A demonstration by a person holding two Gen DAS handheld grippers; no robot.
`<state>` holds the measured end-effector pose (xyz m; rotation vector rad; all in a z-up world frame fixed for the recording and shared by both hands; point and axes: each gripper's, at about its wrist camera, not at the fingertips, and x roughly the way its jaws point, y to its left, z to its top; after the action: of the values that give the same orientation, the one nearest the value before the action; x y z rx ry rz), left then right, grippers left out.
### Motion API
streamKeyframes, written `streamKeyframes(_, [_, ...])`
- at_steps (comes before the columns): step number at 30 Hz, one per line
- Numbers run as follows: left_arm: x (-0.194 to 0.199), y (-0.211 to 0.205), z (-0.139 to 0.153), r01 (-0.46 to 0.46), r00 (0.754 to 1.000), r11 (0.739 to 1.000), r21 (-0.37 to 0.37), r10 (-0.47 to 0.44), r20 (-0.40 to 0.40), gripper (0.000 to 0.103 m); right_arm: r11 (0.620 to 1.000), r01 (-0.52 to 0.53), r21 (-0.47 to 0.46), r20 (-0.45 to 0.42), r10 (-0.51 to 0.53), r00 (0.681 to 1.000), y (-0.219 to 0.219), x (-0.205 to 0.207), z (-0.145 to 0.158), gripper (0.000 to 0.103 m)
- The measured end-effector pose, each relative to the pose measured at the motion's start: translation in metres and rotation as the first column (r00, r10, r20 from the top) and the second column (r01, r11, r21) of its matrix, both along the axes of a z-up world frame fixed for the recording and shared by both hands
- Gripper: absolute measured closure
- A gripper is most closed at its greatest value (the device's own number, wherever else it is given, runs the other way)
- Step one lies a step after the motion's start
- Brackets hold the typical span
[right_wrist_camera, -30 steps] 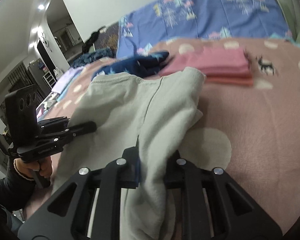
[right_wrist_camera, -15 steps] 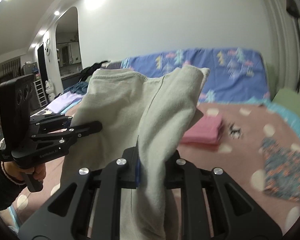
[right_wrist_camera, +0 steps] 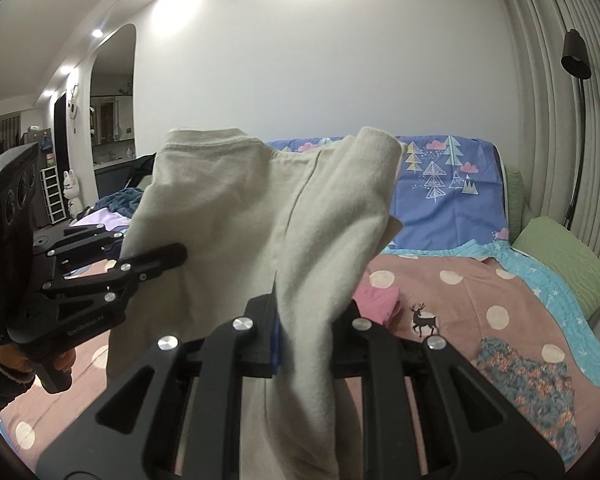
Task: Fold small clothes
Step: 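Lift the folded shirt with both grippers toward the pink clothes stack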
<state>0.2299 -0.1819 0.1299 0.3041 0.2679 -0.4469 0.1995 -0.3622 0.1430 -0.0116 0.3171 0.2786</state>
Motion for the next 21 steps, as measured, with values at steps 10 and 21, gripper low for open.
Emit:
streamKeyframes(10, [0.062, -0.015, -0.003, -0.03, 0.999, 0.998, 0.061, 0.029, 0.016, 0.084, 0.998, 0.041, 0.05, -0.03, -0.039, 0.999, -0.021, 0.067, -0.003, 0.087])
streamKeyframes(21, [0.125, -0.031, -0.016, -0.071, 0.997, 0.991, 0.114, 0.068, 0.031, 0.084, 0.995, 0.079, 0.064, -0.059, -0.075, 0.995, -0.028, 0.135, -0.014, 0.087])
